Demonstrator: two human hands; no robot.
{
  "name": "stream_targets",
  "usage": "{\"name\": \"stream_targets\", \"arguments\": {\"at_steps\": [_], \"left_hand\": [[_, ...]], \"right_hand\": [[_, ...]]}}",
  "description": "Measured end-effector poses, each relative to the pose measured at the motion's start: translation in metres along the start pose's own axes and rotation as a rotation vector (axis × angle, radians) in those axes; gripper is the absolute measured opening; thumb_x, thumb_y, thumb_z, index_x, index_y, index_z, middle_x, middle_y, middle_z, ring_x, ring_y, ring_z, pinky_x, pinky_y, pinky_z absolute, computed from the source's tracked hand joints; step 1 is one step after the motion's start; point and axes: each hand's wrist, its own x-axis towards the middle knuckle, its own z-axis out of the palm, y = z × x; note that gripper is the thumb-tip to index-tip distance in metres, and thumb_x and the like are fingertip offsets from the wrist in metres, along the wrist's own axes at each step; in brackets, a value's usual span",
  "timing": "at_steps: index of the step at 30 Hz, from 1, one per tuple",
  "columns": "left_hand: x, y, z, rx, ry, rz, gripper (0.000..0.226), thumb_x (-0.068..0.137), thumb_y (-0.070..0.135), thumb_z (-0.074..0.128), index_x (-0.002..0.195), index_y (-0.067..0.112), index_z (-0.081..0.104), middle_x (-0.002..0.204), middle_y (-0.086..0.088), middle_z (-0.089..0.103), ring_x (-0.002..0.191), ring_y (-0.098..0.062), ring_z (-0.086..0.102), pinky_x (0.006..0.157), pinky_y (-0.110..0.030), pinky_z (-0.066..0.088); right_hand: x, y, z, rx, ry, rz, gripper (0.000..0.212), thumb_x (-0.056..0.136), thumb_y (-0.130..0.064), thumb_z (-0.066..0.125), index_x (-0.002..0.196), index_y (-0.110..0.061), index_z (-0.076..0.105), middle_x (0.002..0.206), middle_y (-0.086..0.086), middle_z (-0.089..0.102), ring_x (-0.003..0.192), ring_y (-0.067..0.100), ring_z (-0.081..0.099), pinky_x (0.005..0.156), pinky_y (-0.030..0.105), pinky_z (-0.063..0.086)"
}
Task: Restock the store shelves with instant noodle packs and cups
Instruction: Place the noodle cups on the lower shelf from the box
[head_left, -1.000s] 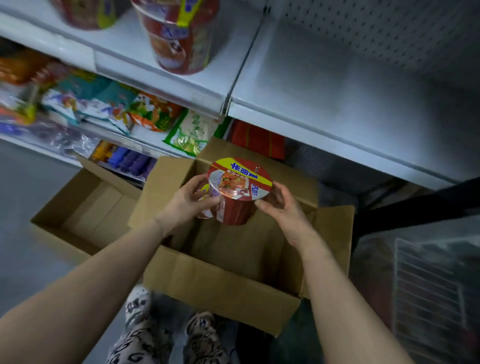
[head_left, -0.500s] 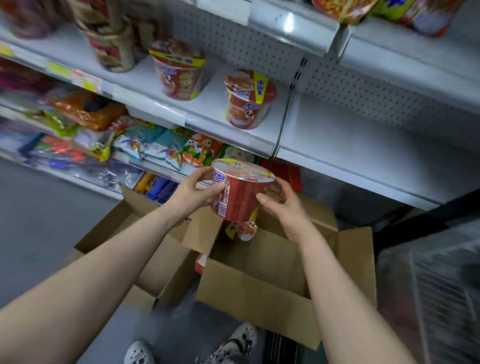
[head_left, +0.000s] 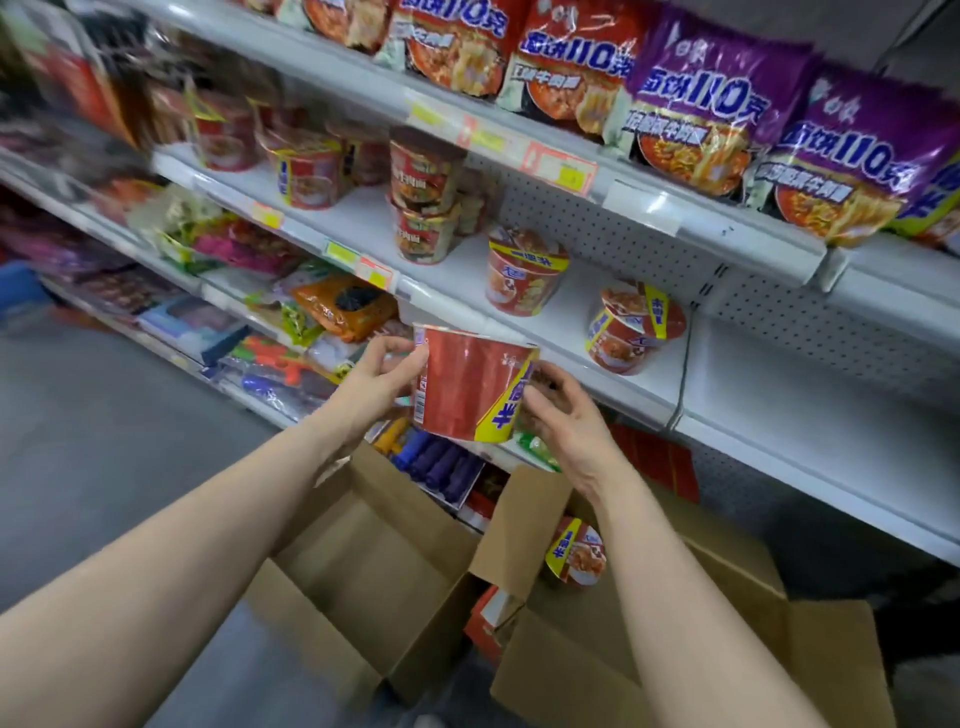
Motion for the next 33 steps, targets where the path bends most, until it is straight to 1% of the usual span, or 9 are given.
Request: {"name": "stream_targets", "arguments": {"at_steps": [2,4,7,10,14,19,23,28,33], "left_hand": [[0.001,0.006,-0.018,-0.015,-0.019,0.003,0.067,0.080,0.054,0.072,0.130,0.017,0.045,0.122,0.000,0.063,0.108,-0.016,0.065,0.084,-0.034,0.057],[0.005,0.010,-0.032,0.003,-0.037,-0.001,0.086,0.065,0.061,0.081,0.132,0.021,0.044,0.129,0.001,0.058,0.112,-0.015,0.064,0.088,-0.037,0.057],[0.010,0.020,-0.041,0.023,-0.011,0.016,0.088,0.068,0.047,0.084,0.136,0.018,0.038,0.127,0.003,0.055,0.109,-0.017,0.065,0.077,-0.027,0.059],[0.023,0.032,-0.046,0.080,0.038,0.043,0.076,0.073,0.042,0.079,0.132,0.020,0.038,0.119,0.007,0.056,0.101,-0.015,0.065,0.060,-0.016,0.054],[0.043,0.039,-0.049,0.027,0.007,0.058,0.093,0.060,0.056,0.087,0.134,0.018,0.044,0.125,0.000,0.060,0.110,-0.016,0.065,0.080,-0.032,0.059],[0.063,0.036,-0.045,-0.102,-0.014,0.046,0.079,0.072,0.044,0.084,0.132,0.011,0.043,0.125,-0.005,0.065,0.105,-0.015,0.069,0.075,-0.031,0.059],[0.079,0.033,-0.043,-0.108,-0.067,0.010,0.066,0.074,0.039,0.073,0.129,0.014,0.046,0.124,-0.003,0.061,0.107,-0.015,0.066,0.080,-0.031,0.058],[0.107,0.036,-0.045,0.004,-0.214,-0.017,0.059,0.082,0.044,0.073,0.132,0.022,0.052,0.128,-0.006,0.058,0.114,-0.021,0.062,0.098,-0.044,0.052],[0.134,0.040,-0.042,0.058,-0.300,0.003,0.048,0.093,0.026,0.065,0.135,0.017,0.045,0.127,-0.006,0.060,0.114,-0.022,0.062,0.096,-0.046,0.054]], "right_hand": [[0.012,-0.007,0.016,0.013,-0.063,0.021,0.065,0.084,-0.024,0.074,0.142,-0.012,0.046,0.136,0.015,0.059,0.122,0.027,0.060,0.088,0.034,0.056],[0.022,-0.017,0.029,-0.008,-0.141,0.029,0.038,0.093,-0.015,0.064,0.131,-0.014,0.055,0.127,0.011,0.066,0.112,0.024,0.065,0.089,0.033,0.056],[0.038,-0.030,0.043,-0.042,-0.218,0.029,0.027,0.094,-0.015,0.064,0.121,-0.020,0.062,0.122,0.007,0.069,0.107,0.018,0.067,0.091,0.034,0.055],[0.053,-0.042,0.049,-0.016,-0.237,0.018,0.025,0.096,-0.010,0.060,0.120,-0.017,0.060,0.114,0.003,0.070,0.096,0.013,0.070,0.077,0.024,0.056],[0.073,-0.050,0.042,0.020,-0.236,0.028,0.036,0.097,-0.014,0.059,0.132,-0.014,0.051,0.121,0.013,0.068,0.099,0.022,0.070,0.075,0.027,0.057],[0.089,-0.046,0.030,0.063,-0.205,0.046,0.044,0.097,-0.012,0.059,0.138,-0.013,0.045,0.118,0.016,0.069,0.095,0.024,0.070,0.078,0.030,0.057],[0.095,-0.041,0.028,0.072,-0.135,0.048,0.062,0.088,-0.018,0.067,0.144,-0.012,0.043,0.133,0.015,0.060,0.110,0.024,0.066,0.082,0.029,0.056],[0.088,-0.035,0.030,0.066,-0.032,0.037,0.038,0.087,-0.018,0.066,0.124,-0.014,0.060,0.119,0.005,0.069,0.101,0.016,0.068,0.084,0.029,0.056],[0.086,-0.038,0.035,0.051,0.176,-0.008,0.033,0.089,-0.013,0.069,0.118,-0.025,0.058,0.121,0.005,0.067,0.111,0.022,0.066,0.092,0.040,0.055]]}}
